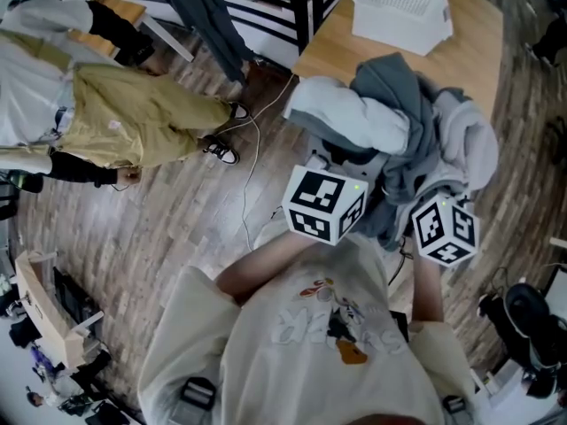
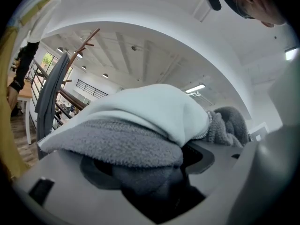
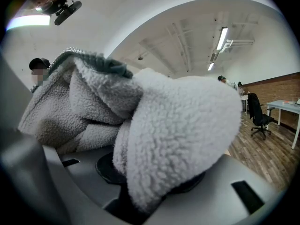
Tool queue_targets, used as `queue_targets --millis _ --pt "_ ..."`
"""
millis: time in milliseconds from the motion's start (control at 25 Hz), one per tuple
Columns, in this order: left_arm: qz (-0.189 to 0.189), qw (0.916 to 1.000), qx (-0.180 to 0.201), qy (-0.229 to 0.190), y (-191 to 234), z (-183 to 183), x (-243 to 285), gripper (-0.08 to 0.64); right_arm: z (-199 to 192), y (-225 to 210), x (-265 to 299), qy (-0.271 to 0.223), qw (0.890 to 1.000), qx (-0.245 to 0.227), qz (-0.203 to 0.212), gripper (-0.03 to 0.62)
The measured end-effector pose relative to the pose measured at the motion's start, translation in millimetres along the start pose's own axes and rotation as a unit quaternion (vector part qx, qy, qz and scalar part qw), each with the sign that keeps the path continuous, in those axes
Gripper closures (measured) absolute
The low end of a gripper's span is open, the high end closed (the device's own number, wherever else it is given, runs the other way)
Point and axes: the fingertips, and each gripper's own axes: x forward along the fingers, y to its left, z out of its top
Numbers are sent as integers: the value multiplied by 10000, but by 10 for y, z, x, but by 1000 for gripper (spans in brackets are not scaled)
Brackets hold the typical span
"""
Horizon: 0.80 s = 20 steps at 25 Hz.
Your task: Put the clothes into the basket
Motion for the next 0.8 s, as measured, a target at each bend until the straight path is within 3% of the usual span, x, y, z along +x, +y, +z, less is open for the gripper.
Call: queue_targets --millis 400,800 --pt "12 10000 17 10 215 112 329 206 72 -47 398 -16 10000 24 -13 419" --pt "11 10000 32 -4 543 501 1074 206 433 -180 1222 -34 10000 39 35 419"
